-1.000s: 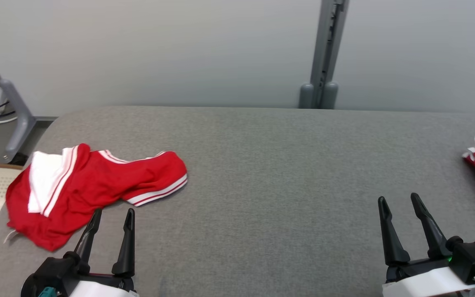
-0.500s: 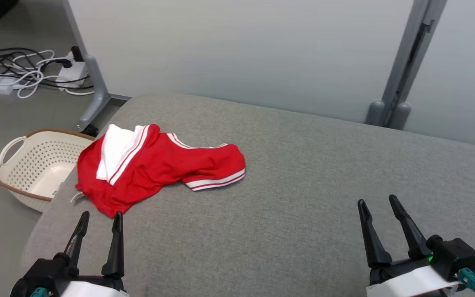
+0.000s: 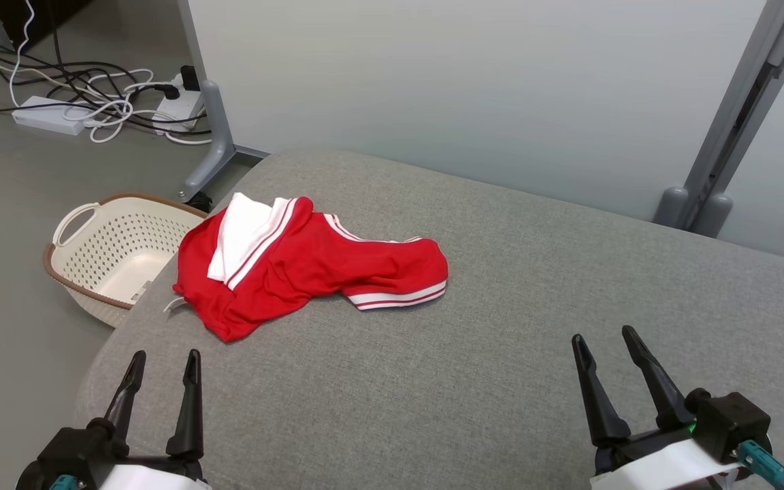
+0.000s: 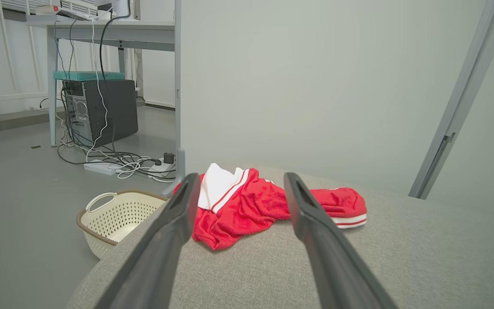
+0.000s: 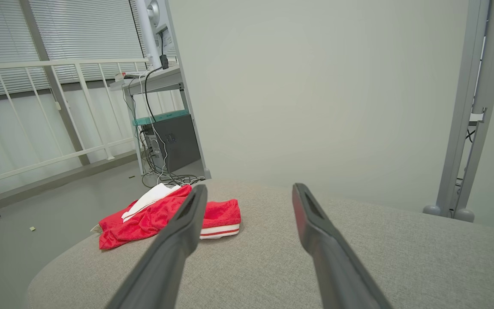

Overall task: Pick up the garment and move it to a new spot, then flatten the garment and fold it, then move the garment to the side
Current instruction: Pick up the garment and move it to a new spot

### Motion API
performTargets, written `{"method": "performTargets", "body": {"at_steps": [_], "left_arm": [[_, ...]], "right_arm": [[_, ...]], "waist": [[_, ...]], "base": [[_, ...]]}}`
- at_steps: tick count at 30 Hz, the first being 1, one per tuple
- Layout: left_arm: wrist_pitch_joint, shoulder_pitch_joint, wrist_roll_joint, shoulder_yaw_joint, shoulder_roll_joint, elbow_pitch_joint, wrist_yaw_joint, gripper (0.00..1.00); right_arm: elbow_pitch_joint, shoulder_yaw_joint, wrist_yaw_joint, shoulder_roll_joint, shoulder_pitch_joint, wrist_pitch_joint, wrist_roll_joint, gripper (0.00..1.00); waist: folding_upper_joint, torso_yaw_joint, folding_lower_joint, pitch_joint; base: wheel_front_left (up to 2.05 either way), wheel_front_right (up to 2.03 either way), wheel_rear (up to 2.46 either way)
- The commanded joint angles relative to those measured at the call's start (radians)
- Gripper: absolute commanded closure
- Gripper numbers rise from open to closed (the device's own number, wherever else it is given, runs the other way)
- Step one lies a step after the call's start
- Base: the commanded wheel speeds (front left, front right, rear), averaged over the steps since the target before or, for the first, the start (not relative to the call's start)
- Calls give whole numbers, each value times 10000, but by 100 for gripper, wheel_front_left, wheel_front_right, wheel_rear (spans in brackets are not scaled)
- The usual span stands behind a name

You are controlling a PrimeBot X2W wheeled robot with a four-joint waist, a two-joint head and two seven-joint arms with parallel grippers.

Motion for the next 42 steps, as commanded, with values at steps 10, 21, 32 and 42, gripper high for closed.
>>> {"method": "performTargets", "body": {"at_steps": [10,21,32,42], "left_arm": [[658,-516,-276,144,470,-89,13,0],[3613,-2418,-1303,666,1825,31,-152,0],[5651,-5272,-3288,1155,3581,2472,-340,0],[6464,-6902,-4793,199,5601,4832,-356,0]], "right_arm": [[188,336,2,-42,-230,-50,71,0],[252,627,2,-46,-530,-50,186,0],[8,822,2,-48,-1478,-50,-135,0],[-460,1080,2,-43,-2335,-50,-294,0]], "waist": [[0,-477,0,93],[0,-1627,0,543],[0,-3226,0,2302],[0,-4665,0,3926]], "base": [[0,0,0],[0,0,0],[0,0,0],[0,0,0]]}}
